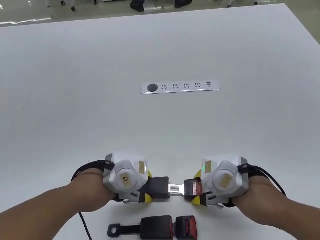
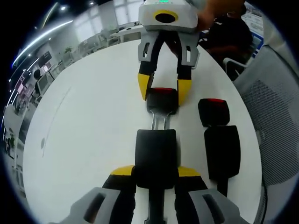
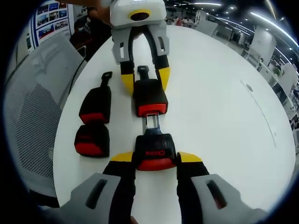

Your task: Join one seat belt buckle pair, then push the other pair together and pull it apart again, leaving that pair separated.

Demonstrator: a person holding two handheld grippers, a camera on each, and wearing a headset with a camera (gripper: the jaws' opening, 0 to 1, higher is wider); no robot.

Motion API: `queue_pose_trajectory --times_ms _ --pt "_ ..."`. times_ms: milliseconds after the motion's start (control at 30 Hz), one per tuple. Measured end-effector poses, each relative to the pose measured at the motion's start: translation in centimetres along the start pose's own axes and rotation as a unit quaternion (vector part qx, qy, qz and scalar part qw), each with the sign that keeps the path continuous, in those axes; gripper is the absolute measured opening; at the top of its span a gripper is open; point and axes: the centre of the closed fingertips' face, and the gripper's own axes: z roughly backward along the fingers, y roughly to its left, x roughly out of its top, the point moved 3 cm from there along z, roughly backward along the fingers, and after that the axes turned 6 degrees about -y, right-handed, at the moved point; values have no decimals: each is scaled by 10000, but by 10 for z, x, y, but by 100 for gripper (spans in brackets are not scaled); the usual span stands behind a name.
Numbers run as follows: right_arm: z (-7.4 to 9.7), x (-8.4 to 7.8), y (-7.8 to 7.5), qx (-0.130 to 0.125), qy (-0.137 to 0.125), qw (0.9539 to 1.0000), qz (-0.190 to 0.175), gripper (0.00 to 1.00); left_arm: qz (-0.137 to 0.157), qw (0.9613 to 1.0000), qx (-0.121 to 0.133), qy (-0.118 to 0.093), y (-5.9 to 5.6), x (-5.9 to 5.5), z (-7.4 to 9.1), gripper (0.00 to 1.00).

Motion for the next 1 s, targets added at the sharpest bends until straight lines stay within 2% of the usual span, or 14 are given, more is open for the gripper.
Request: queue_pose_trajectory --times_ms 100,200,467,1000 --pt "-1 2 0 -76 126 9998 127 33 -10 10000 33 -13 0 -1 0 32" --pt "-1 7 2 -87 75 9998 141 33 -11 10000 28 13 -1 1 1 32" --pt "-8 8 0 43 -90 9999 139 32 -92 9999 36 -22 -1 2 1 32" --pt "-7 12 0 172 -124 9996 189 31 -168 9998 -79 64 1 -1 -2 30"
